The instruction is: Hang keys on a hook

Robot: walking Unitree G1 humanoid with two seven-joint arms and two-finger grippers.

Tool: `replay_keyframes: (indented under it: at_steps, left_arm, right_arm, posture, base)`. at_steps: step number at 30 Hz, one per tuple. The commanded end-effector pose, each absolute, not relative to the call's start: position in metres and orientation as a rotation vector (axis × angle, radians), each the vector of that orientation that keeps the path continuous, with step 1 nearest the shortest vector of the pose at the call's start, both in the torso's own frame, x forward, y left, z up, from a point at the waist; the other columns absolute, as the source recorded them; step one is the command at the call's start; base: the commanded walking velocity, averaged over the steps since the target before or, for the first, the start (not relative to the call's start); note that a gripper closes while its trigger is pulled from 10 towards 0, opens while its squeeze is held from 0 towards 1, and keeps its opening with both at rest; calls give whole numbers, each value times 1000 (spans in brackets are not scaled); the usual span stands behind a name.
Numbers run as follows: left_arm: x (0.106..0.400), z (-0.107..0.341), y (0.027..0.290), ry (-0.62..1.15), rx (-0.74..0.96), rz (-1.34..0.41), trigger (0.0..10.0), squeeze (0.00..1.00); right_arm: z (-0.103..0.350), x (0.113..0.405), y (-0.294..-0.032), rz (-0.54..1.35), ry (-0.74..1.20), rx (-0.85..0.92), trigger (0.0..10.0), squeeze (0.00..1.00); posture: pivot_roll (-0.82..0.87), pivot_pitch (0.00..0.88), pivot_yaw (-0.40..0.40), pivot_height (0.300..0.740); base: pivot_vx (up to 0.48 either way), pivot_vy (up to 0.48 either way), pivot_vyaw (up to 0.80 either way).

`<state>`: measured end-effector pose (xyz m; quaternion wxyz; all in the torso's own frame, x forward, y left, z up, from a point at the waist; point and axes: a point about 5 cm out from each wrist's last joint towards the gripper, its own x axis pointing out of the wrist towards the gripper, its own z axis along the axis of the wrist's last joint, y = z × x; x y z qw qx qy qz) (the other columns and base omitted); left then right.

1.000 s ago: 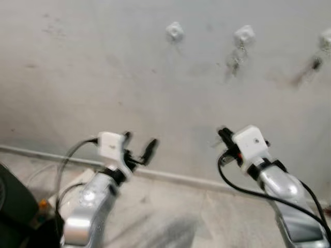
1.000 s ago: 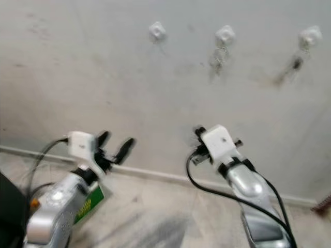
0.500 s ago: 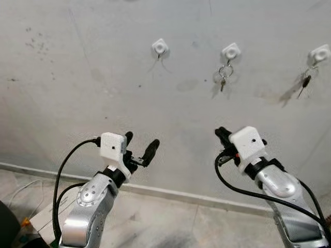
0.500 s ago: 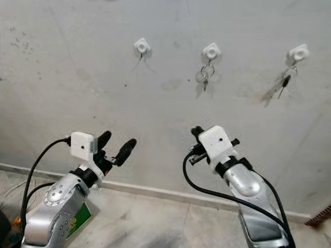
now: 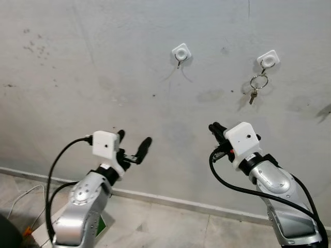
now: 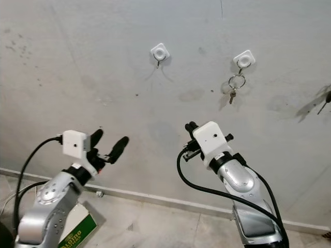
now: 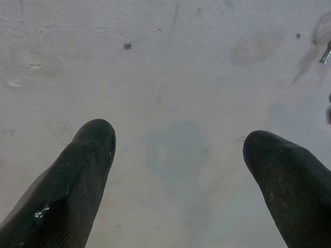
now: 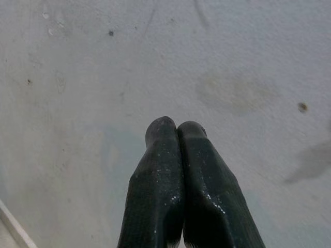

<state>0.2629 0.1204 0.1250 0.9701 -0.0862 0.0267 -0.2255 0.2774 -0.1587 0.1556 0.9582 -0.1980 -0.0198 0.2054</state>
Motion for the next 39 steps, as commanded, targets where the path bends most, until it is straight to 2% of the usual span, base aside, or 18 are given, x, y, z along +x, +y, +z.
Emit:
replay_keyframes:
  at_steps: [1,10,13,23,27,31,39]
  left_arm:
    - [264,126,131,52,-146,-414,10000,0]
    - [266,130,131,22,-69,-397,10000,0]
    - [263,136,128,-25,-7,-413,10000,0]
    - [254,133,125,-8,-22,-404,10000,0]
    - [251,136,121,-18,-31,-451,10000,0]
    - [248,140,115,-34,-16,-513,10000,0]
    - [245,140,116,-28,-23,-513,10000,0]
  right_arm:
    - [162,279,-152,429,-72,-390,10000,0]
    - [184,295,-139,427,-152,-355,10000,0]
    - [201,305,-126,469,-208,-325,10000,0]
    - [228,321,-93,599,-295,-226,10000,0]
    - [237,327,-79,644,-328,-215,10000,0]
    - [245,333,-73,649,-357,-209,10000,0]
    - [254,346,-68,606,-391,-185,10000,0]
  posture:
    - [6,0,40,740]
    - [10,0,42,740]
    - [26,7,35,740]
    - [54,16,19,740]
    - [62,21,15,740]
    - [82,28,15,740]
    - [97,37,15,740]
  base:
    - [0,0,0]
    - [0,0,0]
    - [0,0,0]
    - [0,0,0]
    - [0,0,0]
    - [0,0,0]
    - [0,0,0]
